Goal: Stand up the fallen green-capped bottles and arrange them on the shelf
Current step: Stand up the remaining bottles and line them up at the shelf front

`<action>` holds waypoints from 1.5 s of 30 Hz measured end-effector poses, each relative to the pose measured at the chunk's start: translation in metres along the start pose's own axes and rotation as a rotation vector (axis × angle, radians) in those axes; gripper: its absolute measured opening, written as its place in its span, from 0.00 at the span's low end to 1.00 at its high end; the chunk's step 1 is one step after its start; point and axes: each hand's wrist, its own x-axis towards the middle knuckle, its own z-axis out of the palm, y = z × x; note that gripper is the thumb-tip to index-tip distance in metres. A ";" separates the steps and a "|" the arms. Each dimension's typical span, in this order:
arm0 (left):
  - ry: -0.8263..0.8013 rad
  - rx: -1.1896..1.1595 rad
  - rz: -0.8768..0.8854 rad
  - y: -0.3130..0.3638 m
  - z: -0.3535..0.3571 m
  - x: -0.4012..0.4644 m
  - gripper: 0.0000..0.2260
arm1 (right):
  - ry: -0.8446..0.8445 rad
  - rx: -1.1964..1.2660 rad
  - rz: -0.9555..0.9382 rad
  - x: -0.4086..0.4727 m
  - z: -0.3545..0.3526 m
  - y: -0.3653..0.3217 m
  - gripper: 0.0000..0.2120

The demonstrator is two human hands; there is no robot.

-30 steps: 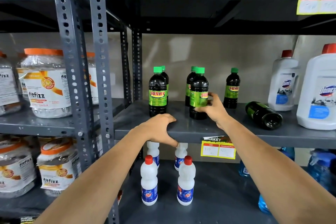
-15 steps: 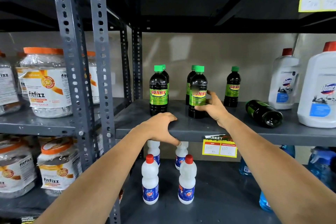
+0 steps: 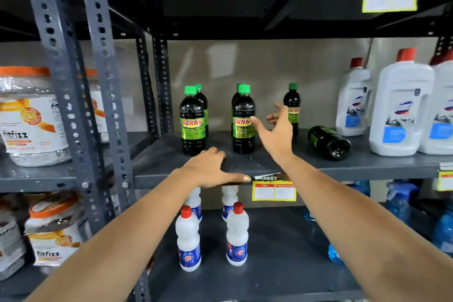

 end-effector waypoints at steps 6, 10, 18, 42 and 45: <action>-0.096 -0.019 0.320 0.069 0.011 0.024 0.44 | 0.224 -0.453 -0.200 0.040 -0.074 -0.001 0.21; -0.124 -0.057 0.331 0.095 0.018 0.047 0.48 | -0.042 -0.805 0.275 0.071 -0.126 0.013 0.30; -0.102 -0.059 0.318 0.097 0.020 0.077 0.46 | -0.471 -0.574 0.687 0.082 -0.139 0.051 0.38; -0.059 -0.259 0.260 0.093 0.027 0.078 0.42 | -0.324 0.364 0.417 0.076 -0.121 0.103 0.39; -0.056 -0.256 0.264 0.093 0.027 0.078 0.41 | -0.345 0.350 0.447 0.076 -0.122 0.105 0.36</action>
